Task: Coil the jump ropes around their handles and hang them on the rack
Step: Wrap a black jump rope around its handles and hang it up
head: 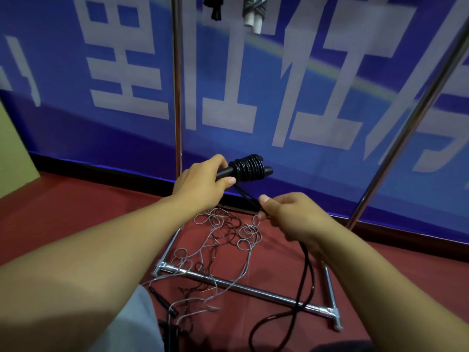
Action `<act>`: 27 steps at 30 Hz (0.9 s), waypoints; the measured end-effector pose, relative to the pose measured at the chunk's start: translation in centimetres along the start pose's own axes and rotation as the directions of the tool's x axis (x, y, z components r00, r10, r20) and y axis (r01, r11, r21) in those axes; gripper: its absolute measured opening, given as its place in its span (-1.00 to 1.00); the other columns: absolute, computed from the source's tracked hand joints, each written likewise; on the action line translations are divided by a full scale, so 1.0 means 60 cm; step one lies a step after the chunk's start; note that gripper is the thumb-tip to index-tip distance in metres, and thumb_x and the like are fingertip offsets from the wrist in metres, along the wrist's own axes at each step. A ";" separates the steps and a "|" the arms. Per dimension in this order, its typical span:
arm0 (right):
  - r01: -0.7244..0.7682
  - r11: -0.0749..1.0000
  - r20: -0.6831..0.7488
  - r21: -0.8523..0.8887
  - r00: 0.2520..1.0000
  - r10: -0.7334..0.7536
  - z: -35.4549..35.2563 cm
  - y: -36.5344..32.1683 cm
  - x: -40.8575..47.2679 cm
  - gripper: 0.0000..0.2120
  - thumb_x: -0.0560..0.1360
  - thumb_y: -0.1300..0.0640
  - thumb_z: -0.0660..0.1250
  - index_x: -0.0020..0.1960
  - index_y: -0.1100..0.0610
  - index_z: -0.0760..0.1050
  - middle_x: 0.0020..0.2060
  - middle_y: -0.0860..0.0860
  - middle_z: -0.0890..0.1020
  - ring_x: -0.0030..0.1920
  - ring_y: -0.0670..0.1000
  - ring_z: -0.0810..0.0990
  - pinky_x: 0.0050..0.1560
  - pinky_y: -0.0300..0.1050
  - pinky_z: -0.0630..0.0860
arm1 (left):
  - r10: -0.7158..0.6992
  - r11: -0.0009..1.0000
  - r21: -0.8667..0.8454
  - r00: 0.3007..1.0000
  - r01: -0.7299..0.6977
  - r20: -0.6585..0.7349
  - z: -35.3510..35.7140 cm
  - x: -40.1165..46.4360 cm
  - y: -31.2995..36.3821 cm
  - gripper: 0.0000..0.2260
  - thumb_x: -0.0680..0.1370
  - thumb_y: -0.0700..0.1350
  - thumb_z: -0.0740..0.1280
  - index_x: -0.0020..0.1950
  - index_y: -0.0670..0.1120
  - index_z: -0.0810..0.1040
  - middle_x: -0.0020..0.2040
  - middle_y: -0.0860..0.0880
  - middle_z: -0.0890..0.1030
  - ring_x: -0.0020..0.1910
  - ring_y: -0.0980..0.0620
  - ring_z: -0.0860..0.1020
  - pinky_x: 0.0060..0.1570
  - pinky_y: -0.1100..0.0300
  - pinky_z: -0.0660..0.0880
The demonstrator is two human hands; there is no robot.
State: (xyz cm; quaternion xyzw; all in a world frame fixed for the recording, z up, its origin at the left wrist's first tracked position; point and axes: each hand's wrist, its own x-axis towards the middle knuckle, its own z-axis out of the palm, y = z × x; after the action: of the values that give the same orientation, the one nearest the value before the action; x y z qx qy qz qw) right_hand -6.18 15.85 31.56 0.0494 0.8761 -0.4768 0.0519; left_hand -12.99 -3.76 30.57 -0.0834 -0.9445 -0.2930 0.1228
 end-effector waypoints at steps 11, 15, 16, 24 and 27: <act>-0.057 0.935 0.113 0.350 0.993 0.018 -0.001 -0.011 -0.017 -0.64 0.62 0.01 0.32 -0.33 0.08 0.46 -0.58 -0.09 0.35 -0.56 -0.09 0.24 -0.48 -0.19 0.19 | 0.036 0.973 0.204 0.943 -0.109 0.331 0.010 0.005 -0.002 -0.76 0.56 0.22 0.35 -0.05 0.06 0.56 -0.20 0.02 0.59 -0.18 -0.02 0.57 -0.17 0.06 0.50; -0.045 0.932 0.041 0.361 0.999 0.033 0.004 0.003 -0.004 -0.63 0.55 0.04 0.41 -0.41 0.09 0.51 -0.53 -0.04 0.29 -0.52 -0.06 0.20 -0.47 -0.17 0.16 | 0.117 0.953 0.183 0.849 -0.242 0.515 0.014 -0.006 0.001 -0.79 0.57 0.16 0.36 -0.05 0.03 0.58 -0.22 0.02 0.60 -0.21 -0.01 0.57 -0.20 0.08 0.48; -0.051 0.931 0.029 0.361 0.999 0.044 0.004 0.005 -0.002 -0.65 0.55 0.04 0.41 -0.39 0.10 0.54 -0.55 -0.05 0.30 -0.52 -0.05 0.21 -0.47 -0.17 0.17 | 0.137 0.946 0.176 0.831 -0.271 0.540 0.016 -0.009 0.003 -0.81 0.57 0.15 0.36 -0.06 0.04 0.57 -0.22 0.02 0.60 -0.21 -0.02 0.58 -0.17 0.06 0.50; -0.066 0.924 0.009 0.376 0.998 0.067 0.010 0.008 0.001 -0.76 0.53 0.12 0.44 -0.27 0.12 0.49 -0.52 0.03 0.39 -0.55 -0.02 0.31 -0.48 -0.20 0.25 | 0.198 0.932 0.119 0.757 -0.341 0.623 0.016 -0.020 0.016 -0.85 0.59 0.07 0.36 0.01 0.00 0.57 -0.10 -0.02 0.64 -0.12 -0.04 0.60 -0.03 0.00 0.56; -0.070 0.905 -0.001 0.419 0.997 0.077 0.009 0.004 -0.005 -0.79 0.55 0.18 0.41 -0.23 0.20 0.51 -0.51 0.07 0.48 -0.62 -0.04 0.43 -0.57 -0.29 0.34 | 0.194 0.937 0.099 0.736 -0.334 0.649 0.012 -0.024 0.019 -0.84 0.60 0.05 0.35 0.06 -0.01 0.59 -0.09 -0.02 0.65 -0.12 -0.03 0.62 -0.03 0.02 0.58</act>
State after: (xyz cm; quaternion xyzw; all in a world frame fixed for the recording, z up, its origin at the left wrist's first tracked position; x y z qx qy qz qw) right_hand -5.86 15.55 31.10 0.0964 0.7516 -0.6506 0.0504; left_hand -11.46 -2.55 30.17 -0.2970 -0.9342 -0.1267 -0.1518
